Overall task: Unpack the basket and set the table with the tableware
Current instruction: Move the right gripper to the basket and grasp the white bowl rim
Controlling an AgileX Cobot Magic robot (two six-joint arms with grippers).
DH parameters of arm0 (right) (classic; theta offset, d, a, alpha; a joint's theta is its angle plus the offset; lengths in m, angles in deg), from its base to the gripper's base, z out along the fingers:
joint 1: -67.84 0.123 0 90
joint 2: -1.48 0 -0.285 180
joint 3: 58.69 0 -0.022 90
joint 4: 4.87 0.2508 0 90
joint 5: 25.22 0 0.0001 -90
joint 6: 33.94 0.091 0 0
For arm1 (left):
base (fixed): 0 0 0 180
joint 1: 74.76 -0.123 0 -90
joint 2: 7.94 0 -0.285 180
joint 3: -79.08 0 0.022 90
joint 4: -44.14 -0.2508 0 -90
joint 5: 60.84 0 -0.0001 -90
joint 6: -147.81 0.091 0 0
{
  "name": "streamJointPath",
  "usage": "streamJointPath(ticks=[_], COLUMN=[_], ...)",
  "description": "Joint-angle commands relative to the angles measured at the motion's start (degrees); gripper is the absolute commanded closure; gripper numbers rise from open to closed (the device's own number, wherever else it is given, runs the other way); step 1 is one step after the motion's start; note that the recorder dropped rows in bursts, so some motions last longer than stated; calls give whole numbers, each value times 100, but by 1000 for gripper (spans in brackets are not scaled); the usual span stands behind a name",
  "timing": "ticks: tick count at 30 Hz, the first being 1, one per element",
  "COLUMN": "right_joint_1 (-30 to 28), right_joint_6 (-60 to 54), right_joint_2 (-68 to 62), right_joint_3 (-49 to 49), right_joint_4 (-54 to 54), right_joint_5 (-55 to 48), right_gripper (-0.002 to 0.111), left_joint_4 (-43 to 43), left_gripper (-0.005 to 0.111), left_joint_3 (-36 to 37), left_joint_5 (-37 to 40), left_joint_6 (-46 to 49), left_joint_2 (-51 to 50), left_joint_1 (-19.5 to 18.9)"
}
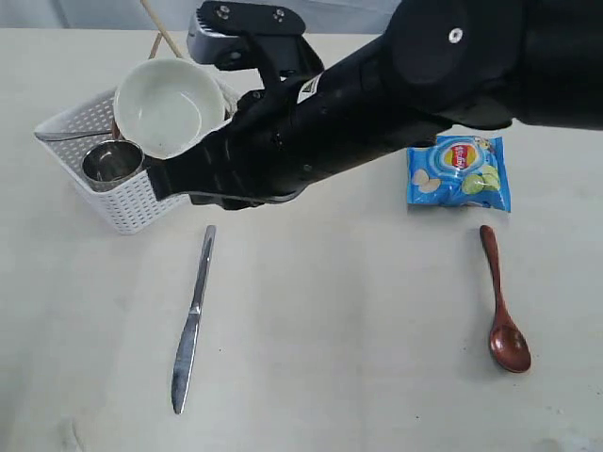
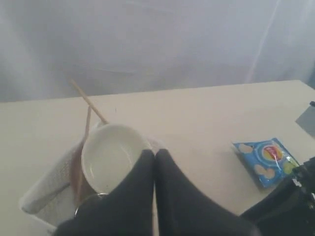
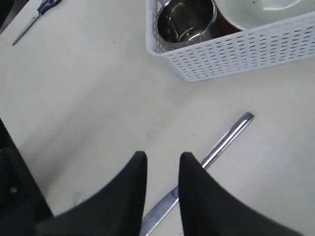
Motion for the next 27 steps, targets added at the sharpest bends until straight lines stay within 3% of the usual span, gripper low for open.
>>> streamJointPath(ticks=[1, 7, 15, 20, 27], right_joint_1=[-704, -1683, -1680, -1650, -1546], right_joint_6=[-85, -578, -1907, -2520, -2514], right_joint_2=[-134, -974, -2466, -3180, -3760], right_joint_3=[-281, -1765, -3388, -4193, -4673], right_joint_4=[-222, -222, -233, -233, -210], right_joint_5=[-252, -1476, -1919, -1964, -1816], right_gripper=[84, 59, 60, 60, 60], left_joint_4=[-170, -483, -1541, -2802, -4296], left_gripper=[107, 107, 107, 107, 107], left_joint_3=[-339, -364, 342, 583, 670], left_joint_5=[37, 546, 657, 1385, 1718], left_joint_6=[-47, -294, -940, -1809, -3291], left_joint_2=[27, 276, 1518, 2324, 2966], left_joint_1=[8, 8, 8, 8, 8])
